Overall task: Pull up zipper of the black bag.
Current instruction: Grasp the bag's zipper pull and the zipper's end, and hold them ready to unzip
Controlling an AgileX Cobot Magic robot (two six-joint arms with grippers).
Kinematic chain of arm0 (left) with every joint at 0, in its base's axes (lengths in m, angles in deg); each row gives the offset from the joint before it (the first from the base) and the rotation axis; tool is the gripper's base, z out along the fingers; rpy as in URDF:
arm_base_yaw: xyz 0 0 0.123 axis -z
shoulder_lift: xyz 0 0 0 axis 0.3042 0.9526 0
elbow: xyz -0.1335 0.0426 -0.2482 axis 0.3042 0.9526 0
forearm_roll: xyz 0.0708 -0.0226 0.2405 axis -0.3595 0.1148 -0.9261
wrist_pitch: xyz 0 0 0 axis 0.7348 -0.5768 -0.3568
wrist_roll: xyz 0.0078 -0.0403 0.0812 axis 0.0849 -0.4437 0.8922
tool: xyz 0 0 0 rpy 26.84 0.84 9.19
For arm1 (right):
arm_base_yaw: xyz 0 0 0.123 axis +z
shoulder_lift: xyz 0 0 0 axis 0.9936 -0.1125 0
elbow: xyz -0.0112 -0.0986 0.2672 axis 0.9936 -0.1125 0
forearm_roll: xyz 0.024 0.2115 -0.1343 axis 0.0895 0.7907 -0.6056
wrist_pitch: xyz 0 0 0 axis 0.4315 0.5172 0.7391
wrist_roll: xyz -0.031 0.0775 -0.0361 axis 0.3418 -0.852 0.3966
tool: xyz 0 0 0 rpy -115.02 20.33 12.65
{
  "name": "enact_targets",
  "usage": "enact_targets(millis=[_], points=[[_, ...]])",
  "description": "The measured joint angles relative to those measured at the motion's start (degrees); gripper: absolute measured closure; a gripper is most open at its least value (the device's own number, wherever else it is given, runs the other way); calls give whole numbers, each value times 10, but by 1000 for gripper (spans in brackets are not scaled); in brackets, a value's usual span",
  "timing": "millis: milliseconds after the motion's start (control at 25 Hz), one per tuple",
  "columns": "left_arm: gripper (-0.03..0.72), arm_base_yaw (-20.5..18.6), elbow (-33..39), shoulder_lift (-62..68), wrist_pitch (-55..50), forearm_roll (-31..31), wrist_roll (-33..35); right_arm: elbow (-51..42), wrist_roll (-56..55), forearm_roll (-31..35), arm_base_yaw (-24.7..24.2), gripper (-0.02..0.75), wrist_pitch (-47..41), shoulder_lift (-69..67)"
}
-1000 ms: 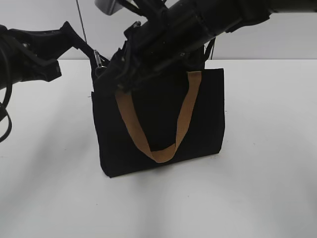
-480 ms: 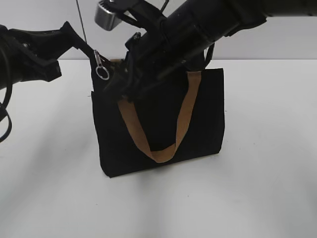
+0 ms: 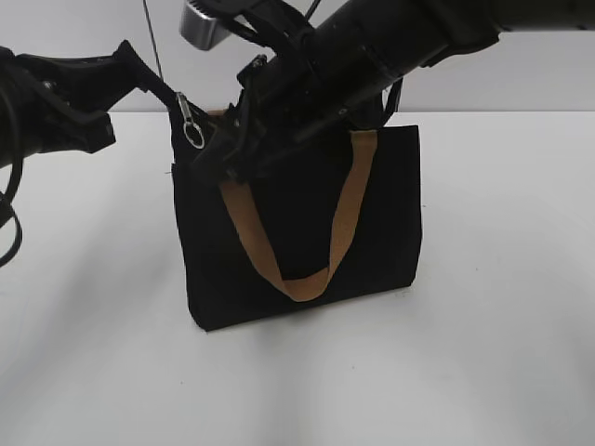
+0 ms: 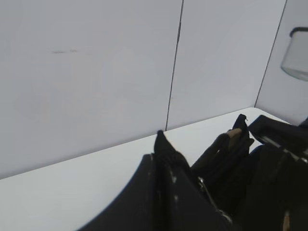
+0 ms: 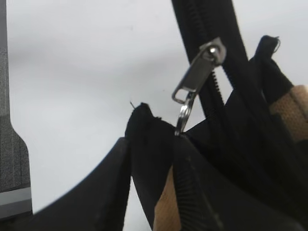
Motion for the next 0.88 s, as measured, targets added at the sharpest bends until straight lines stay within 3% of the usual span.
enact_targets(millis=[880], points=[[695,0,0,0,1,0,0,0,-2,12,0,493,44,0]])
